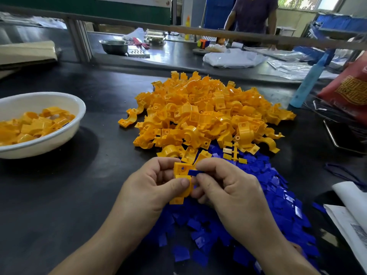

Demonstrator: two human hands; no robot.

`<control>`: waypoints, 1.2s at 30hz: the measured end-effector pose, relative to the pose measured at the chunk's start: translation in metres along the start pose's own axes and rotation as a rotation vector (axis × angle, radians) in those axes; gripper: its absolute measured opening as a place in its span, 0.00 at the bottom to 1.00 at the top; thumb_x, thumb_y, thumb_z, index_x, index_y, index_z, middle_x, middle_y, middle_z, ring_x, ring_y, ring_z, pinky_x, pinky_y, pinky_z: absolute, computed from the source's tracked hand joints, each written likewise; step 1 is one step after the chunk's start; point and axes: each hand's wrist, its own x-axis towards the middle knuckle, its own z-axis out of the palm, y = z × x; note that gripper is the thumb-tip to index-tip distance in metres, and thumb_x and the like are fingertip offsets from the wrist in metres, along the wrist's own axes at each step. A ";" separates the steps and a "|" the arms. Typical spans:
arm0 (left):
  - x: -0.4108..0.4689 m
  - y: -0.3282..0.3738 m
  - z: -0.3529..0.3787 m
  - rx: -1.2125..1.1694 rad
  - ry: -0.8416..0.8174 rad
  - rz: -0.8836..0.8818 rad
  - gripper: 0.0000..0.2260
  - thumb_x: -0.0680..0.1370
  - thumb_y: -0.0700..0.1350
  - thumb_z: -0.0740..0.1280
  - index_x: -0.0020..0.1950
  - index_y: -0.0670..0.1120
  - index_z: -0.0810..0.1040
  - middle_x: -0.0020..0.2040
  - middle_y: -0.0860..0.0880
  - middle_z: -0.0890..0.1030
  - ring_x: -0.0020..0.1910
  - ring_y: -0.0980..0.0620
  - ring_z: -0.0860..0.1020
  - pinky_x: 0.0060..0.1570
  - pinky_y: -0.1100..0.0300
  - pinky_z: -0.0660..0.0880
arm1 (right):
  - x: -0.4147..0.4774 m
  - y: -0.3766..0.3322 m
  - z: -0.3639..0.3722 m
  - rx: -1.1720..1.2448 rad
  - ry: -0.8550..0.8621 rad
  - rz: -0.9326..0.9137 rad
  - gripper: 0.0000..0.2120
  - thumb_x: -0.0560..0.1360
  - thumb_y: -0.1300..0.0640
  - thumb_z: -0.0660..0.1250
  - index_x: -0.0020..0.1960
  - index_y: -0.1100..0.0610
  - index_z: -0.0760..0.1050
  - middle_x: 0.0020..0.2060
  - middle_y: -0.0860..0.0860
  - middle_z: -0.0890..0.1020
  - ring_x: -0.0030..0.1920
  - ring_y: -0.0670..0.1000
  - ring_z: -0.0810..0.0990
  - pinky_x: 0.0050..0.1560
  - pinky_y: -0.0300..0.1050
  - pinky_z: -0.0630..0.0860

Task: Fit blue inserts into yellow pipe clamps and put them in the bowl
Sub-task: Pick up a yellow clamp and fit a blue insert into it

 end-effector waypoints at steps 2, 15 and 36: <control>0.000 0.000 0.001 0.018 -0.006 0.018 0.20 0.61 0.56 0.76 0.52 0.59 0.81 0.49 0.49 0.86 0.48 0.50 0.85 0.44 0.60 0.81 | 0.000 0.001 0.001 -0.044 0.003 -0.010 0.08 0.78 0.57 0.64 0.50 0.45 0.79 0.37 0.45 0.82 0.38 0.45 0.82 0.35 0.33 0.77; -0.003 0.001 0.005 -0.022 -0.039 0.021 0.13 0.67 0.57 0.74 0.50 0.57 0.84 0.47 0.48 0.86 0.43 0.52 0.85 0.37 0.65 0.79 | 0.000 0.006 0.008 -0.073 0.058 -0.007 0.04 0.75 0.48 0.65 0.50 0.41 0.74 0.48 0.37 0.76 0.49 0.44 0.77 0.43 0.38 0.79; -0.005 -0.001 0.002 -0.056 -0.110 -0.026 0.09 0.73 0.49 0.69 0.50 0.51 0.84 0.46 0.43 0.85 0.44 0.47 0.84 0.40 0.60 0.79 | -0.002 0.000 0.007 0.162 -0.043 0.074 0.07 0.76 0.54 0.66 0.49 0.43 0.78 0.43 0.45 0.81 0.44 0.47 0.81 0.39 0.39 0.79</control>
